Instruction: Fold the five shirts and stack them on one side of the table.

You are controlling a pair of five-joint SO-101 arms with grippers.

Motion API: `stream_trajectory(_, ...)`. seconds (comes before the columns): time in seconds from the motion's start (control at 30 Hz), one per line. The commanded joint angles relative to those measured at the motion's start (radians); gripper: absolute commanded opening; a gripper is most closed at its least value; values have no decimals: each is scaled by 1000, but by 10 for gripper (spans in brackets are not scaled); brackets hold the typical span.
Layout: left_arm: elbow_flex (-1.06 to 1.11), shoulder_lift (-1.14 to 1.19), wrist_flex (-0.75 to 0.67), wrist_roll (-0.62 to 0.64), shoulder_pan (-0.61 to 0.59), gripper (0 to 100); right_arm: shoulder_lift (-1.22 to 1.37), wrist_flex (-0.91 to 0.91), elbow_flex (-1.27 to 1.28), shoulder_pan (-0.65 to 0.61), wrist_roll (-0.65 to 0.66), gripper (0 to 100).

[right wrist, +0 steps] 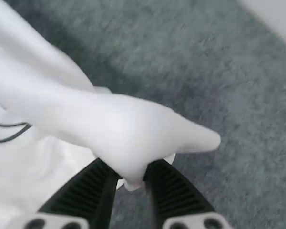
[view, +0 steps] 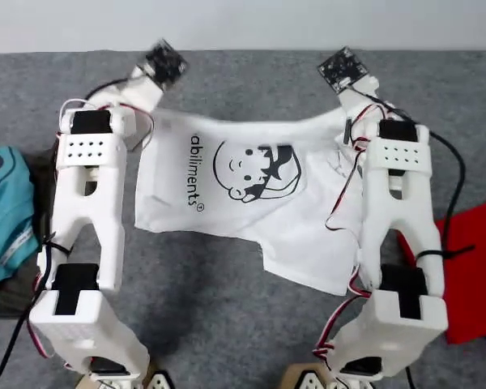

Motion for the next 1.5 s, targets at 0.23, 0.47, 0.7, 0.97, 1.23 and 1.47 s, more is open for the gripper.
stream_trajectory(0.23,-47,-5,313,-233,-25,2,-116,410,-97,-2,176,13)
stream_trajectory(0.47,21,-2,339,-319,-43,3,-114,644,-86,-2,244,13)
stream_trajectory(0.7,81,-2,339,-319,-40,74,-114,650,-5,-1,245,14)
stream_trajectory(0.97,76,-14,325,-316,-68,135,-125,713,-43,5,239,251)
stream_trajectory(1.23,-5,-14,330,-316,-110,141,-125,792,-224,10,244,275)
stream_trajectory(1.47,-114,-6,327,-316,-123,135,-110,757,-256,-22,238,275)
